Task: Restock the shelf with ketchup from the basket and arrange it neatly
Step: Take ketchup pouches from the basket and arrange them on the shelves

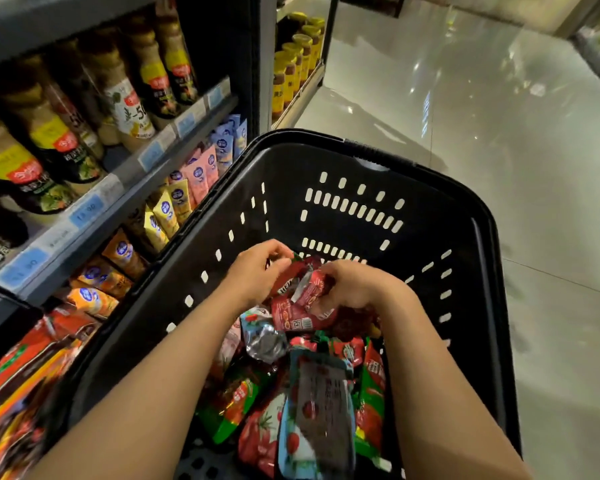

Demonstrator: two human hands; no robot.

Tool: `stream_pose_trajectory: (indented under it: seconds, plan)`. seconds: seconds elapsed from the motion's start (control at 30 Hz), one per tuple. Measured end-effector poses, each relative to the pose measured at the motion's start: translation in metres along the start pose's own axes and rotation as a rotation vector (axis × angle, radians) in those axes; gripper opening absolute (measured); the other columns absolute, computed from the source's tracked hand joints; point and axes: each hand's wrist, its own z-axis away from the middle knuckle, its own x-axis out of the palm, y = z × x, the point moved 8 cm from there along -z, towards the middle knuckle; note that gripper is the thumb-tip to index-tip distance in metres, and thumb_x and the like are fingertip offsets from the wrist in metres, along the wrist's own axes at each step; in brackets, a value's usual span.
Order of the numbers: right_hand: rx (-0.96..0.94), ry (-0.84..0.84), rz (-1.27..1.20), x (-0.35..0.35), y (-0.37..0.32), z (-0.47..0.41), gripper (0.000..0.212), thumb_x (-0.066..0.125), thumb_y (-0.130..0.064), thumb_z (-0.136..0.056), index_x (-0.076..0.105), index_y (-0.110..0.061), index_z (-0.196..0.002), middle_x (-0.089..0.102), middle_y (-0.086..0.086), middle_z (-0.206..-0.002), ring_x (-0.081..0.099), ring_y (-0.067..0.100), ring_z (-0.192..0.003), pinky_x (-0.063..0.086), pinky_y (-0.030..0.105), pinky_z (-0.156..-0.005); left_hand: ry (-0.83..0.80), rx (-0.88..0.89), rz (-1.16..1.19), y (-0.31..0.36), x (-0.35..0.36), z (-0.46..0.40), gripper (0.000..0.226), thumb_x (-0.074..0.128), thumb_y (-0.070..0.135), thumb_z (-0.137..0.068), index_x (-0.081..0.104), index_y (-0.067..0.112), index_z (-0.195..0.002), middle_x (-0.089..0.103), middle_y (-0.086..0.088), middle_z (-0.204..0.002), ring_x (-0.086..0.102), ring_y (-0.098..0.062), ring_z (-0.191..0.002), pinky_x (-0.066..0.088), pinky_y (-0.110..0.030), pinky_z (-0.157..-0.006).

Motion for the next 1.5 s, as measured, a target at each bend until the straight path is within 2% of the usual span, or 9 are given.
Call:
stream_pose_trajectory:
  seconds: [0.2,0.4,0.6,0.73,0.83,1.17,1.3,1.4,1.5]
  plan:
    - [-0.149,-0.031,-0.3,-0.011,-0.016,0.033,0.035,0.077,-0.022,-0.077,0.063,-0.023,-0.108,0.071,-0.003,-0.101,0.068,0.014,-0.093,0.054,0.036,-0.089,-0.022,0.126,0.159,0.032,-0.022,0.022,0.01,0.057,0.024,-0.094,0.065,0.03,-0.096,0.063,0.003,-0.09,0.062,-0.018,-0.089,0.051,-0.042,-0.086]
    - [-0.307,-0.217,-0.656,0.025,-0.035,0.053,0.044,0.077,-0.015,-0.077,0.06,-0.014,-0.118,0.069,0.013,-0.11,0.068,0.03,-0.099,0.054,0.045,-0.088,-0.123,0.152,0.044,0.035,-0.052,0.059,0.012,0.055,0.024,-0.096,0.059,0.033,-0.089,0.065,0.007,-0.086,0.061,-0.01,-0.083,0.048,-0.03,-0.08]
    - [-0.166,0.077,-0.097,0.083,-0.037,0.026,0.05,0.078,-0.046,-0.071,0.061,-0.014,-0.105,0.067,0.0,-0.096,0.063,0.019,-0.089,0.052,0.033,-0.078,-0.282,0.016,-0.342,-0.016,-0.012,0.079,0.01,0.05,0.029,-0.097,0.059,0.033,-0.092,0.065,0.008,-0.099,0.06,-0.015,-0.097,0.048,-0.036,-0.086]
    - [-0.085,-0.105,-0.013,0.101,-0.022,0.031,0.075,0.076,-0.051,-0.071,0.044,-0.025,-0.133,0.057,-0.003,-0.126,0.052,0.018,-0.117,0.043,0.032,-0.1,-0.349,-0.004,-0.33,-0.022,-0.001,0.081,0.031,0.052,0.046,-0.093,0.046,0.035,-0.122,0.052,0.005,-0.109,0.056,-0.017,-0.097,0.047,-0.035,-0.086]
    - [-0.081,-0.221,-0.009,0.108,-0.013,0.034,0.084,0.08,-0.027,-0.07,0.033,-0.027,-0.14,0.053,0.0,-0.132,0.051,0.02,-0.119,0.043,0.035,-0.101,-0.414,0.048,-0.371,-0.02,0.006,0.085,0.055,0.056,0.062,-0.083,0.038,0.047,-0.133,0.039,0.006,-0.114,0.052,-0.019,-0.11,0.046,-0.038,-0.096]
    - [-0.02,-0.074,-0.321,0.077,-0.001,0.029,0.058,0.086,-0.01,-0.063,0.057,-0.011,-0.114,0.062,0.005,-0.108,0.059,0.027,-0.106,0.051,0.042,-0.094,-0.384,0.077,-0.447,-0.02,0.004,0.079,0.029,0.082,0.045,-0.066,0.057,0.034,-0.075,0.044,0.013,-0.096,0.053,-0.011,-0.093,0.047,-0.032,-0.079]
    - [-0.065,-0.033,-0.557,0.072,-0.009,0.031,0.042,0.084,-0.004,-0.064,0.059,-0.013,-0.096,0.065,0.011,-0.09,0.063,0.028,-0.079,0.054,0.042,-0.073,-0.449,0.12,-0.54,-0.013,0.018,0.088,0.066,0.08,0.047,-0.068,0.046,0.04,-0.124,0.041,0.011,-0.113,0.049,-0.013,-0.106,0.046,-0.035,-0.09]
    - [-0.051,0.002,-0.619,0.075,-0.012,0.031,0.053,0.083,-0.001,-0.064,0.052,-0.015,-0.105,0.057,0.005,-0.073,0.051,0.017,-0.057,0.045,0.028,-0.052,-0.406,0.058,-0.526,-0.016,0.014,0.082,0.079,0.076,0.06,-0.065,0.045,0.035,-0.133,0.04,0.01,-0.119,0.05,-0.015,-0.113,0.047,-0.038,-0.094]
    - [-0.023,-0.062,-0.72,0.076,-0.01,0.033,0.056,0.075,0.009,-0.07,0.048,-0.017,-0.112,0.059,0.009,-0.082,0.06,0.02,-0.069,0.056,0.031,-0.065,-0.431,0.037,-0.539,-0.02,0.015,0.08,0.078,0.079,0.052,-0.065,0.045,0.034,-0.133,0.041,0.008,-0.127,0.05,-0.017,-0.116,0.046,-0.039,-0.094]
